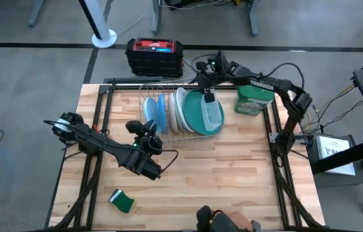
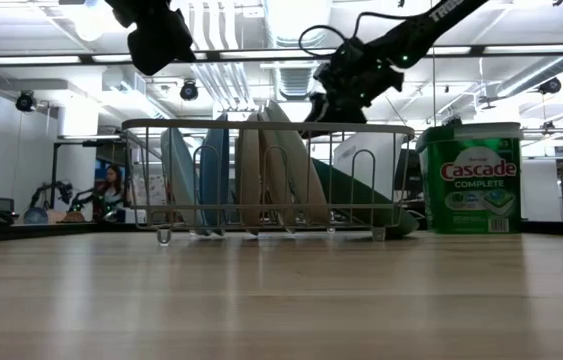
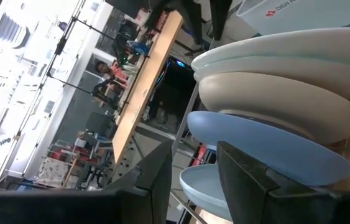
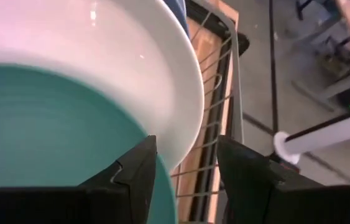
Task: Sort dishes
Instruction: Put the green plate in the dish rack
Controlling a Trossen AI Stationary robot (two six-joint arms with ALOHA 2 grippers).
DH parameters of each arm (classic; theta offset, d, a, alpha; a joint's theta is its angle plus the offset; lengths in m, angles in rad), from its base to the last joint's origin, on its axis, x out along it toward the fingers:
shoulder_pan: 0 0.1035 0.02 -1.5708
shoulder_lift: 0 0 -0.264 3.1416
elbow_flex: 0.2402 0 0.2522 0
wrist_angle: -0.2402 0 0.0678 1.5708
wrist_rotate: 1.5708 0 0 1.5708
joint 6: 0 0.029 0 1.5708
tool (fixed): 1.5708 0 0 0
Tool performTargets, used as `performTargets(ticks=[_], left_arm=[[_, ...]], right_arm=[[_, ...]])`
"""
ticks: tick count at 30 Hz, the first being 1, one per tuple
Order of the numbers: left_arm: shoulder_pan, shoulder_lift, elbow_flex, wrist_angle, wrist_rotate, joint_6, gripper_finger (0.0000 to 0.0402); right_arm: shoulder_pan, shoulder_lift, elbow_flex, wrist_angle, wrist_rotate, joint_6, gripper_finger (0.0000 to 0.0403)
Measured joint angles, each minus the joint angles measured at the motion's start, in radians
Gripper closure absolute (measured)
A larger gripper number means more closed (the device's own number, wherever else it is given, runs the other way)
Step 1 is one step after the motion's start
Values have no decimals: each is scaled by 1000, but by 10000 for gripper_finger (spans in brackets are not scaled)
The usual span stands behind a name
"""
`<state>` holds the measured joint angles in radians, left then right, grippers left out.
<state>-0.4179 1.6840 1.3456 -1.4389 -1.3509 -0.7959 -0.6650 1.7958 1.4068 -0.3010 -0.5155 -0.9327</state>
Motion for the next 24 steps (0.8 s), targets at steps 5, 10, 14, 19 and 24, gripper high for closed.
performTargets(ticks=[5, 10, 14, 19, 24], left_arm=[[1, -1, 0, -10, 1, -20, 285], [1, -1, 0, -37, 17, -52, 285], [1, -2, 0, -47, 27, -68, 285], [1, -7, 0, -56, 28, -81, 285], [1, -7, 0, -57, 28, -82, 285]], right_arm=[[35, 76, 84, -100, 78, 78, 243], [46, 122, 132, -167, 83, 83, 240], [46, 149, 142, -167, 131, 99, 245], [49, 163, 143, -171, 151, 90, 256], [55, 166, 143, -174, 151, 85, 280]])
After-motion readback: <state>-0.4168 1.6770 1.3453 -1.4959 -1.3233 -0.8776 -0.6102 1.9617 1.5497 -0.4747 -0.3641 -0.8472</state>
